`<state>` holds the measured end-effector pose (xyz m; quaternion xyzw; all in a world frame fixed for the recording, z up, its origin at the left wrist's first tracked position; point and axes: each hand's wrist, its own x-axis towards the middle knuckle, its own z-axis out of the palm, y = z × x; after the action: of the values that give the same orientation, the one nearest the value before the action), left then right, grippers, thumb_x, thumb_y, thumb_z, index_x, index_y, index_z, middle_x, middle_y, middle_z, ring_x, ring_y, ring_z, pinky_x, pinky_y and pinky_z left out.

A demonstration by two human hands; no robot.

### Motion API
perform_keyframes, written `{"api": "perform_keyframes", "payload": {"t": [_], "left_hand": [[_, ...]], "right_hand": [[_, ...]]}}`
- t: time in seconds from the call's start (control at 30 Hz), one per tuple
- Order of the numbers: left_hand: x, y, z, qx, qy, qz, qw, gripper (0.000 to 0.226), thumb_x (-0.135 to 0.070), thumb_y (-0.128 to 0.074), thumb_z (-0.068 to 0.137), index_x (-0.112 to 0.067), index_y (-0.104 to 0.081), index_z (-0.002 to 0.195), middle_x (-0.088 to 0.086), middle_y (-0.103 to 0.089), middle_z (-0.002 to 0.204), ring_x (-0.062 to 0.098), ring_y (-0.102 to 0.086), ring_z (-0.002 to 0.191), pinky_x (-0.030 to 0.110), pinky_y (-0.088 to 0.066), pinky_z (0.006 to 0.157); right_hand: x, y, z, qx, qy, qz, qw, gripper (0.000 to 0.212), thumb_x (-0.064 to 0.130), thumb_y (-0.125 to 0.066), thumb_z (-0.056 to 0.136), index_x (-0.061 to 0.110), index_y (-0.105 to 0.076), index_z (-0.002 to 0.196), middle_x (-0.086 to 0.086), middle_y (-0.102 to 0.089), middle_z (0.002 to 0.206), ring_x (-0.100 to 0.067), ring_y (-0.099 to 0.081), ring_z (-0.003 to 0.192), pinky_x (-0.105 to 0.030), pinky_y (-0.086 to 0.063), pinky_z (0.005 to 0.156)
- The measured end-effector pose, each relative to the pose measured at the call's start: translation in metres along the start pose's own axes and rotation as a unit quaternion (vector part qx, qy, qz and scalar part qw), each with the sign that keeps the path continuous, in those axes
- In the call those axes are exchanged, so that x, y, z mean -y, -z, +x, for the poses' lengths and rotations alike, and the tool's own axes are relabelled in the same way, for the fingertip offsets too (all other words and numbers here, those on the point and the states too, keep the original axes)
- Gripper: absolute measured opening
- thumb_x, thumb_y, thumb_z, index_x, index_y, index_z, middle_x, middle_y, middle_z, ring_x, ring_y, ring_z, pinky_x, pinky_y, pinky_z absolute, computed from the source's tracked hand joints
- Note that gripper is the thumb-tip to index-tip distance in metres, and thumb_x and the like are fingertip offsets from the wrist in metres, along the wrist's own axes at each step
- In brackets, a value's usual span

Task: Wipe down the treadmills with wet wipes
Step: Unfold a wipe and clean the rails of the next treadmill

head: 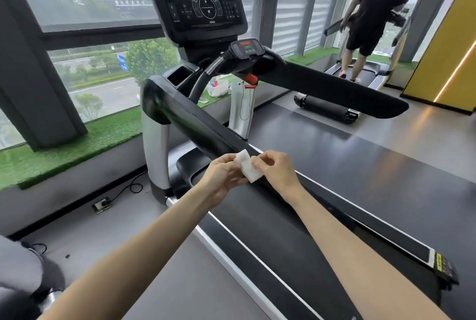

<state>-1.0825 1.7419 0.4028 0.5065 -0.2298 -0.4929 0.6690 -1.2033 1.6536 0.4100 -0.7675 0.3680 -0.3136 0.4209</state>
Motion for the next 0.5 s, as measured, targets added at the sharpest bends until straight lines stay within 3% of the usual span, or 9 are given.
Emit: {"api": "perform_keyframes", "payload": {"t": [0.07,0.17,0.27,0.33,0.4,0.5], "left_hand": [[-0.008,0.022,0.008,-0.009,0.003,0.012,1.0,0.021,0.006,-0.048,0.091,-0.01,-0.061,0.09,0.009,-0.068,0.085,0.021,-0.066,0.074,0.036,-0.057,0.074],[-0.025,0.047,0.02,-0.023,0.003,0.039,0.999,0.021,0.007,-0.048,0.091,-0.011,-0.059,0.089,0.006,-0.067,0.078,0.017,-0.066,0.065,0.031,-0.056,0.064],[-0.04,0.06,0.034,-0.022,0.01,0.062,0.998,0.022,0.008,-0.049,0.089,-0.011,-0.058,0.098,0.007,-0.064,0.087,0.015,-0.065,0.067,0.029,-0.055,0.062],[-0.041,0.066,0.048,-0.077,-0.022,0.142,0.987,0.033,0.005,-0.055,0.087,-0.013,-0.052,0.115,0.007,-0.056,0.107,0.015,-0.061,0.084,0.029,-0.053,0.072],[-0.041,0.071,0.06,-0.143,-0.139,0.305,0.931,0.044,0.0,-0.062,0.084,-0.018,-0.043,0.119,0.002,-0.04,0.119,0.013,-0.049,0.101,0.023,-0.043,0.087],[-0.04,0.075,0.071,-0.078,-0.259,0.502,0.821,0.046,-0.012,-0.067,0.081,-0.016,-0.045,0.121,-0.004,-0.031,0.115,0.012,-0.04,0.109,0.011,-0.029,0.093]], "right_hand": [[0.009,-0.019,0.009,0.03,-0.064,0.092,0.993,0.014,0.012,-0.069,0.086,0.01,-0.064,0.099,-0.003,-0.065,0.085,-0.013,-0.059,0.075,-0.014,-0.046,0.066],[0.021,-0.041,0.022,0.086,-0.137,0.176,0.971,0.031,0.005,-0.07,0.085,0.007,-0.06,0.115,-0.006,-0.063,0.084,-0.01,-0.058,0.064,-0.015,-0.046,0.056],[0.029,-0.057,0.034,0.097,-0.176,0.188,0.962,0.019,0.005,-0.07,0.086,0.003,-0.066,0.105,-0.004,-0.064,0.077,-0.006,-0.056,0.057,-0.012,-0.043,0.048],[0.031,-0.066,0.047,0.07,-0.199,0.189,0.959,0.011,0.002,-0.068,0.085,0.006,-0.065,0.095,-0.004,-0.063,0.076,-0.01,-0.055,0.059,-0.015,-0.044,0.049],[0.032,-0.072,0.066,0.04,-0.213,0.2,0.956,0.013,-0.001,-0.065,0.084,0.009,-0.061,0.091,-0.006,-0.063,0.079,-0.014,-0.056,0.062,-0.021,-0.046,0.056],[0.036,-0.082,0.096,0.047,-0.219,0.243,0.944,0.013,0.0,-0.064,0.086,0.01,-0.058,0.09,-0.009,-0.065,0.081,-0.016,-0.059,0.065,-0.026,-0.05,0.063]]}}
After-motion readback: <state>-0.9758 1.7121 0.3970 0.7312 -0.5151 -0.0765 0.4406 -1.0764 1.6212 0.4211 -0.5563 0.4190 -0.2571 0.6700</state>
